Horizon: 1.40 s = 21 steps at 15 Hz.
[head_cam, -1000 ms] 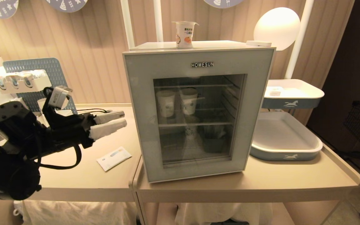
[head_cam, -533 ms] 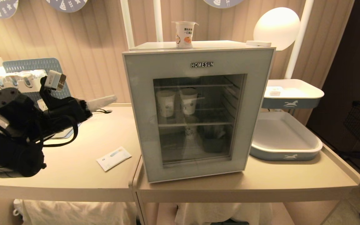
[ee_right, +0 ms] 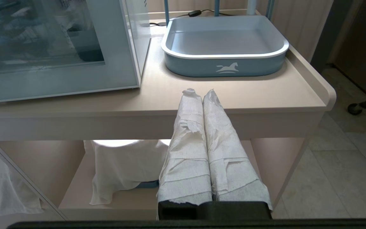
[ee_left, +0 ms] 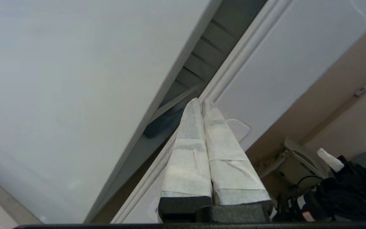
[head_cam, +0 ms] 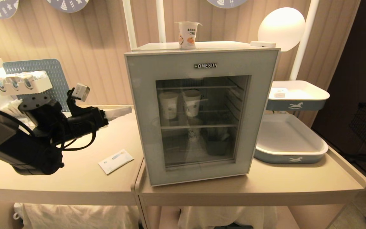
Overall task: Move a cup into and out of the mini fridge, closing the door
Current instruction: Open the freezer door
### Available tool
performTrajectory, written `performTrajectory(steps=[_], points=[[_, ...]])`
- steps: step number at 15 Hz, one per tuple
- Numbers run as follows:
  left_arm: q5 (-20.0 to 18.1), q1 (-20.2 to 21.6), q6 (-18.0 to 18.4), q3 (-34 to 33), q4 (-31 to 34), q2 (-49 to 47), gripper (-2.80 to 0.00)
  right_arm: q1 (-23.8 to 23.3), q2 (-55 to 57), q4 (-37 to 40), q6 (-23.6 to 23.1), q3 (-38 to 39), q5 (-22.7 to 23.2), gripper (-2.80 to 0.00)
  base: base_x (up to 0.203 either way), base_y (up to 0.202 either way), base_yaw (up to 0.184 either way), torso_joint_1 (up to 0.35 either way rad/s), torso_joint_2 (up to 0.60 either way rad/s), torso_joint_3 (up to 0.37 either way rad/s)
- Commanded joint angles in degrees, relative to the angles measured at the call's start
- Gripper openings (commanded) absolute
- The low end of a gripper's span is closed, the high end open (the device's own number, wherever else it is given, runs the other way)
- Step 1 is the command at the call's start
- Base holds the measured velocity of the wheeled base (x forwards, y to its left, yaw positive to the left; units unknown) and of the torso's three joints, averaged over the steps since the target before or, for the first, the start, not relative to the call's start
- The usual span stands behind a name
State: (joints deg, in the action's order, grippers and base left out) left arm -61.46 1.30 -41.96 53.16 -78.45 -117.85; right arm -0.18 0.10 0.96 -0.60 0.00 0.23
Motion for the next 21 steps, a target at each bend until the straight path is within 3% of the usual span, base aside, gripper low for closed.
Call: performTrajectory(steps=[1,7,10,14,17,21], points=[[-0.3,-0.2,0.1,0.7,0.8,-0.7,-2.80,0.0,0.1,0.0,0.0,0.0,0.0,-2.80,0.000,0.000,0.000,0.000,0.00,0.000],[0.0,-0.6,3.5,1.0,0.0,-4.8,-2.80,0.0,0.1,0.0,0.0,0.0,0.0,-2.80,0.000,0.000,0.000,0.000,0.00,0.000],[0.4,-0.6,10.4,0.7,-4.2,-8.6,-2.80,0.0,0.1,0.0,0.0,0.0,0.0,-2.80,0.000,0.000,0.000,0.000,0.00,0.000],[1.4,-1.1,11.1,0.7,-4.6,-9.3,-2.80,0.0,0.1,0.0,0.0,0.0,0.0,-2.80,0.000,0.000,0.000,0.000,0.00,0.000],[1.4,-1.7,14.2,0.4,-5.0,-10.2,-2.80,0.0,0.1,-0.1,0.0,0.0,0.0,-2.80,0.000,0.000,0.000,0.000,0.00,0.000],[1.3,-3.0,14.4,-1.1,-7.5,-10.2,-2.80,0.0,0.1,0.0,0.0,0.0,0.0,-2.80,0.000,0.000,0.000,0.000,0.00,0.000]])
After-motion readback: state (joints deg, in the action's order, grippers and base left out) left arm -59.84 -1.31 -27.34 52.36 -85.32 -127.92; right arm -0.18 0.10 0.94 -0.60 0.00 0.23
